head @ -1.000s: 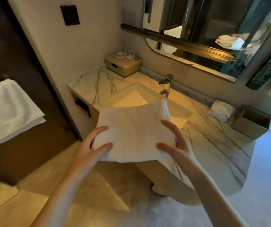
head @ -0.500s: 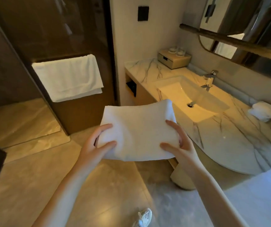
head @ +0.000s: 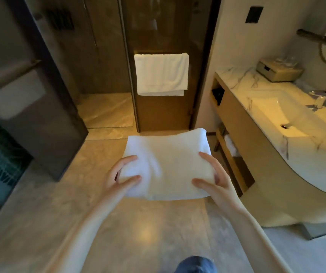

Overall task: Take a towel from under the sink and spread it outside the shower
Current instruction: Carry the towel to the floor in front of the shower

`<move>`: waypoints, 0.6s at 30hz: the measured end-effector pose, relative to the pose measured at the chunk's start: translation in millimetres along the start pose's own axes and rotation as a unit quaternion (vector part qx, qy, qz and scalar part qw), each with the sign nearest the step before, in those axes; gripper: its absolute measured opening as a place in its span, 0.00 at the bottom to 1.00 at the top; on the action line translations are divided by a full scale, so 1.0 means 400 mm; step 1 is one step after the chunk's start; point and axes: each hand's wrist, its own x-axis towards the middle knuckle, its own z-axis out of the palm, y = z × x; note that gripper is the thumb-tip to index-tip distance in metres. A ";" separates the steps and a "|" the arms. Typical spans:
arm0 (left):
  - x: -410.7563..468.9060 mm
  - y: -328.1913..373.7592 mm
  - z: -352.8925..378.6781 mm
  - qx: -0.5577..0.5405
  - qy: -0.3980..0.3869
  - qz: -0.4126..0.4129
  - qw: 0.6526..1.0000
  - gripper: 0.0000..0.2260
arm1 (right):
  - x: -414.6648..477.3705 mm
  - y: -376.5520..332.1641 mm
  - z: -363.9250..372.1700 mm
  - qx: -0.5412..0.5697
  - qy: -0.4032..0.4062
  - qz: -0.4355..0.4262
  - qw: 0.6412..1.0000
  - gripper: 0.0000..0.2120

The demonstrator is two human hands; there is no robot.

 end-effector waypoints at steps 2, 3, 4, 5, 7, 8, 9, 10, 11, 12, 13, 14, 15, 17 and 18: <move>-0.070 -0.001 -0.020 0.005 0.026 -0.014 1.000 0.20 | -0.022 -0.002 0.024 0.006 -0.029 -0.001 1.000 0.33; -0.104 -0.004 -0.027 0.010 0.039 -0.020 0.999 0.20 | -0.033 -0.002 0.033 0.009 -0.045 -0.001 0.999 0.32; -0.137 -0.007 -0.032 0.014 0.052 -0.026 0.998 0.20 | -0.043 -0.002 0.041 0.012 -0.058 0.000 0.998 0.32; -0.168 -0.010 -0.035 0.020 0.064 -0.031 0.997 0.21 | -0.053 -0.003 0.046 0.013 -0.069 0.001 0.998 0.32; -0.225 -0.014 -0.034 0.028 0.088 -0.043 0.995 0.21 | -0.072 -0.002 0.051 0.014 -0.086 0.009 0.996 0.32; -0.254 -0.015 -0.030 0.029 0.099 -0.047 0.994 0.21 | -0.083 -0.001 0.050 0.013 -0.095 0.014 0.995 0.32; -0.282 -0.017 -0.025 0.030 0.109 -0.049 0.992 0.21 | -0.095 -0.001 0.049 0.009 -0.106 0.016 0.994 0.31; -0.311 -0.018 -0.019 0.033 0.119 -0.051 0.991 0.21 | -0.107 0.000 0.047 0.002 -0.118 0.016 0.993 0.31; -0.341 -0.018 -0.014 0.036 0.129 -0.052 0.990 0.21 | -0.119 0.000 0.046 -0.007 -0.130 0.014 0.991 0.31; -0.370 -0.018 -0.012 0.038 0.140 -0.053 0.988 0.21 | -0.129 0.000 0.049 -0.017 -0.140 0.012 0.990 0.31; -0.400 -0.018 -0.009 0.040 0.153 -0.054 0.986 0.21 | -0.139 0.001 0.051 -0.026 -0.151 0.010 0.988 0.32; -0.429 -0.018 -0.008 0.042 0.166 -0.057 0.984 0.21 | -0.147 0.001 0.057 -0.032 -0.163 0.007 0.986 0.32; -0.460 -0.016 -0.008 0.047 0.182 -0.061 0.980 0.21 | -0.156 0.001 0.065 -0.036 -0.176 0.005 0.984 0.31; -0.524 -0.016 -0.012 0.053 0.216 -0.069 0.972 0.22 | -0.173 -0.002 0.091 -0.040 -0.208 0.007 0.977 0.31; -0.558 -0.018 -0.019 0.047 0.239 -0.076 0.967 0.22 | -0.182 -0.004 0.110 -0.040 -0.226 0.005 0.973 0.31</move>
